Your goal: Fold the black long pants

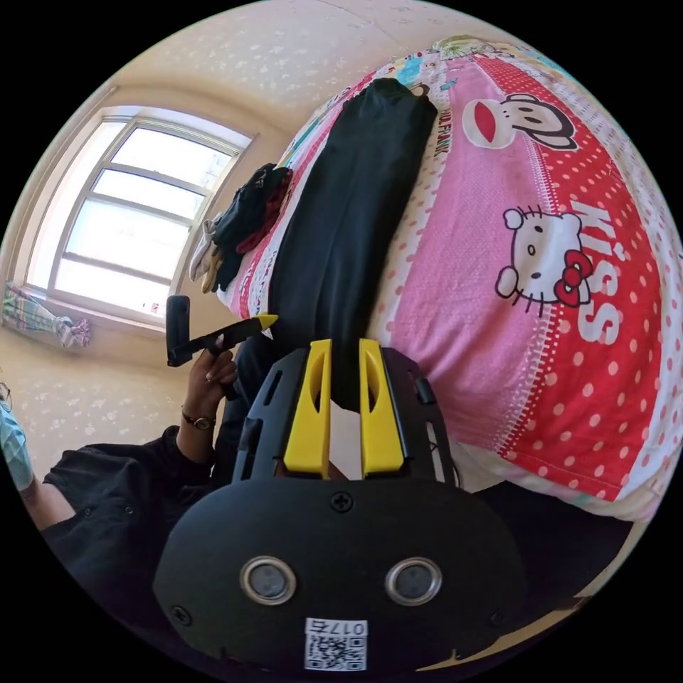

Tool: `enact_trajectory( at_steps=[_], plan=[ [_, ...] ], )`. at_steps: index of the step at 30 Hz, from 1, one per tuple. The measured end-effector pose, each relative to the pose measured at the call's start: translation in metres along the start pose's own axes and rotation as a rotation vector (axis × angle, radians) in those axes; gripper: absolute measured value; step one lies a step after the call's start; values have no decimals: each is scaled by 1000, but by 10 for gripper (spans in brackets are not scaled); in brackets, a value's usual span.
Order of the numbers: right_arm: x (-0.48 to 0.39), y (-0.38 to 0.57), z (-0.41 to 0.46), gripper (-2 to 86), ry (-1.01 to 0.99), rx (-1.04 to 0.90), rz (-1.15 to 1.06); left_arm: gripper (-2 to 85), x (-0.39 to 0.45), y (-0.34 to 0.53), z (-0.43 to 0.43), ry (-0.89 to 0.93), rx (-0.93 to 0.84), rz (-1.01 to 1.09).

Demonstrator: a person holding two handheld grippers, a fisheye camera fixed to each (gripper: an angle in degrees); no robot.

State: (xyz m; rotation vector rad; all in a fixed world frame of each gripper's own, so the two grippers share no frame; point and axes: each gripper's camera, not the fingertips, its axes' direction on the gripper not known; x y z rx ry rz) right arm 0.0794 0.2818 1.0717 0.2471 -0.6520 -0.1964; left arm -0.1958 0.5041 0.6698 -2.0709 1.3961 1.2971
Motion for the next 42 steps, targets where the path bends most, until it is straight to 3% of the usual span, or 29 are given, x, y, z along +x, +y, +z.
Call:
enact_trajectory(
  at_steps=[4,8,11,13,20,27,31,42],
  plan=[
    [-16,25,-13,21,-19,40,-43,6,-5,29,-11,44,99,33],
    [-13,34,2,12,-22,-11,-65,-6,-45,42,2,9,108,-47],
    [-8,33,25,13,-136,-167,-99,-3,-68,41,16,227,127,-52],
    [-11,39,26,17,-90,-140,-109,7,-70,40,24,290,152,-13],
    [-7,50,-6,93,23,187,-55,57,-55,35,77,81,119,54],
    [1,39,21,96,-30,141,-51,102,-45,50,93,-76,184,63],
    [3,44,28,83,-48,155,-33,103,-55,53,119,0,171,18],
    [13,52,34,72,-64,158,-14,101,-46,66,136,-32,229,17]
  ],
)
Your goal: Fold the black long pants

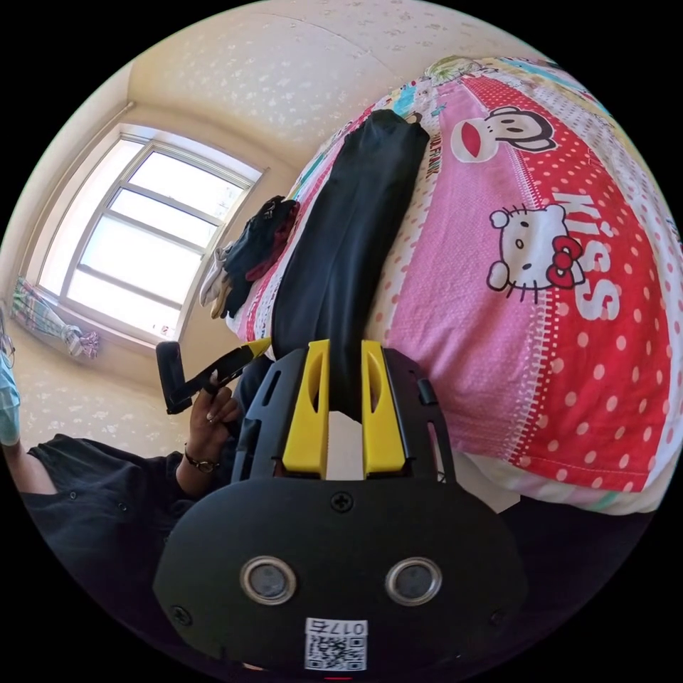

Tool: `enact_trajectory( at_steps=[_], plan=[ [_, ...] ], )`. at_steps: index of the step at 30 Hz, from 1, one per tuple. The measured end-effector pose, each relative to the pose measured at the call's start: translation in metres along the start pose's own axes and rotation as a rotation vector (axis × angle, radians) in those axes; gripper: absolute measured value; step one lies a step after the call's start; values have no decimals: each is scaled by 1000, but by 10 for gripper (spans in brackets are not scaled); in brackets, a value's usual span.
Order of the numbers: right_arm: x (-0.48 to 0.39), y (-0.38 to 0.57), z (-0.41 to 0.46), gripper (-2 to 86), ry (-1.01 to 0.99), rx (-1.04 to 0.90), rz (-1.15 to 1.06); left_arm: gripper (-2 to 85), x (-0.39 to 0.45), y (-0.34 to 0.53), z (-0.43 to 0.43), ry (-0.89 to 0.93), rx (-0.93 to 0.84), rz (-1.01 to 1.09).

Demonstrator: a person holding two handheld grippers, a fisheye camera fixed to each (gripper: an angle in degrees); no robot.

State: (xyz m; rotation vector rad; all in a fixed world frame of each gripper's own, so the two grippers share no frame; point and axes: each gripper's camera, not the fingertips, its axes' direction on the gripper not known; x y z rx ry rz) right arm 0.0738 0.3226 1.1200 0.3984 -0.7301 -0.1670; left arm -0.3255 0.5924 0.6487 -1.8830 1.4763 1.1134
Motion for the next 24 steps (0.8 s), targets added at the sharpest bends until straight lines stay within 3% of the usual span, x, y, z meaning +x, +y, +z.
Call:
enact_trajectory(
  at_steps=[9,12,16,20,24],
  plan=[
    [12,-3,-1,60,1,-16,-4,98,3,-1,18,2,-40,-6],
    [17,-5,-2,43,16,-40,-1,52,6,-4,16,-36,-64,8],
    [6,-7,-15,38,42,-68,-65,32,-6,-10,-19,63,-43,-17],
    [18,-13,-10,47,107,-160,-68,44,-22,-10,-14,79,-136,-50],
    [45,-28,-41,78,-52,-82,-44,108,-38,-26,-50,204,-42,-66]
  ],
)
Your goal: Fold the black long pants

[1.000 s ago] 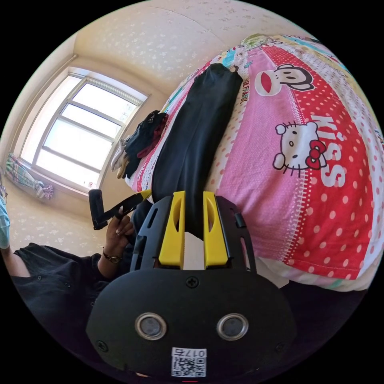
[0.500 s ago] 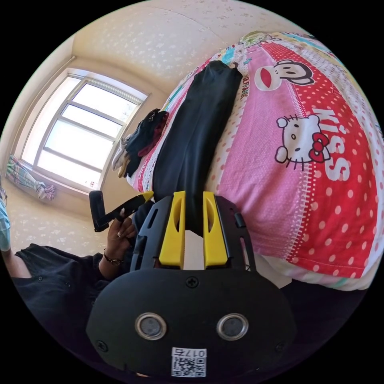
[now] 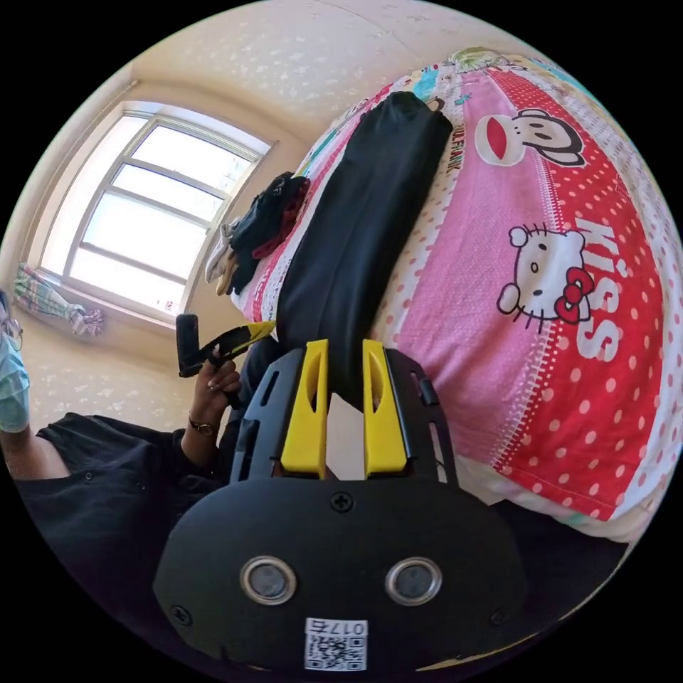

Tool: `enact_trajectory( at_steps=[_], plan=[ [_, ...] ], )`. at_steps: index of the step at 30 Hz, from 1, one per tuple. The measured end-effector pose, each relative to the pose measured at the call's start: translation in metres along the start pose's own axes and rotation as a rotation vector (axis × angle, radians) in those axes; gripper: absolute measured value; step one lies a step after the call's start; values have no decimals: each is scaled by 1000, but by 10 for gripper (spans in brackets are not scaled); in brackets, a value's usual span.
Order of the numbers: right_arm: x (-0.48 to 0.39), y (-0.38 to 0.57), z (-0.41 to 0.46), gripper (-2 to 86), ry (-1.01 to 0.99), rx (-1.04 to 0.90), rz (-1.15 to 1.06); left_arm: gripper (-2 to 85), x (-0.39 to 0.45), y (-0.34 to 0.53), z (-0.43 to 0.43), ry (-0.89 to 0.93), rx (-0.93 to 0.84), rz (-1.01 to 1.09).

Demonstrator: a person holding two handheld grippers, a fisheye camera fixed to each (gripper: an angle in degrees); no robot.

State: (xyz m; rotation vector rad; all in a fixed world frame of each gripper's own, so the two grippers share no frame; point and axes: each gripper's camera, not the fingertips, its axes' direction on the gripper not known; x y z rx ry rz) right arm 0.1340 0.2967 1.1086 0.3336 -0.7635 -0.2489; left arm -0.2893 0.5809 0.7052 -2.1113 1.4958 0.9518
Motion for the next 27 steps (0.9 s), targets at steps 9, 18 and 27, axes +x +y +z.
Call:
enact_trajectory(
  at_steps=[9,18,27],
  plan=[
    [99,-87,0,113,-301,-135,148,161,-49,-100,30,310,-246,-99],
    [107,-98,3,6,-493,-150,46,58,-20,-74,0,480,-251,-26],
    [-56,-26,-177,-5,-582,64,-510,49,176,-6,-207,742,12,456]
  ],
)
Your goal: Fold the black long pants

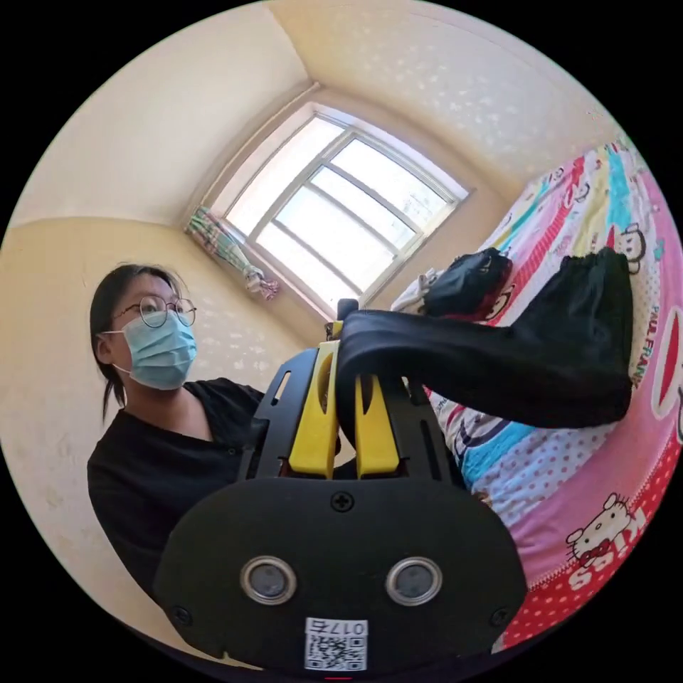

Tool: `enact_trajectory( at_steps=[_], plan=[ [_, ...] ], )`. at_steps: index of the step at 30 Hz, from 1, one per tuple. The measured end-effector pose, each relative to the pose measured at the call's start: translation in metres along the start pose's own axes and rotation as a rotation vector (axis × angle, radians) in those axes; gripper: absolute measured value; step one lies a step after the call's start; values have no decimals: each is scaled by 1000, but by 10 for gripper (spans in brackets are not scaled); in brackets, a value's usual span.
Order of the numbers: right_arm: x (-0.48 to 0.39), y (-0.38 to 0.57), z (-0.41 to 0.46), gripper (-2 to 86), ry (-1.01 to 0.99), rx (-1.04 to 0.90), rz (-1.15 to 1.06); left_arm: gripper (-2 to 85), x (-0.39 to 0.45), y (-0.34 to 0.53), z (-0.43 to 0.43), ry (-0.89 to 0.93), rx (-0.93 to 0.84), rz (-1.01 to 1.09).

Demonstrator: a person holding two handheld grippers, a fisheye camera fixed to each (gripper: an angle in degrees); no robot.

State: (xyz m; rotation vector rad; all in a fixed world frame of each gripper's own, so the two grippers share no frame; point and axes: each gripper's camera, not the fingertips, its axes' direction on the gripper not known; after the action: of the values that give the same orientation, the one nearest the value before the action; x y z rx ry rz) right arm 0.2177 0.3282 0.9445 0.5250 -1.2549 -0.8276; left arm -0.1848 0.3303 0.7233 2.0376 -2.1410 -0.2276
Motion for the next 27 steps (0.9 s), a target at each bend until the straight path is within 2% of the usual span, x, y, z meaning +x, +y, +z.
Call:
enact_trajectory(
  at_steps=[4,7,11,15,18,20,23,27],
  plan=[
    [-135,-49,-22,-5,64,-10,-287,50,134,-51,2,72,49,243],
    [-213,-85,-38,-5,101,-7,-436,50,219,-90,6,50,78,395],
    [-278,-132,-55,-5,219,-3,-511,49,265,-152,12,-18,123,427],
    [-251,-171,-71,-5,297,6,-344,48,215,-204,24,-42,115,268],
    [-186,-195,-85,-5,363,14,-205,48,136,-235,36,-68,132,105],
    [-120,-217,-95,-5,400,34,-75,47,71,-263,46,-150,163,5],
    [-53,-235,-108,-4,398,103,22,47,1,-292,56,-207,192,-53],
    [9,-212,-108,-4,406,143,111,47,-69,-274,72,-277,177,-77]
  ],
)
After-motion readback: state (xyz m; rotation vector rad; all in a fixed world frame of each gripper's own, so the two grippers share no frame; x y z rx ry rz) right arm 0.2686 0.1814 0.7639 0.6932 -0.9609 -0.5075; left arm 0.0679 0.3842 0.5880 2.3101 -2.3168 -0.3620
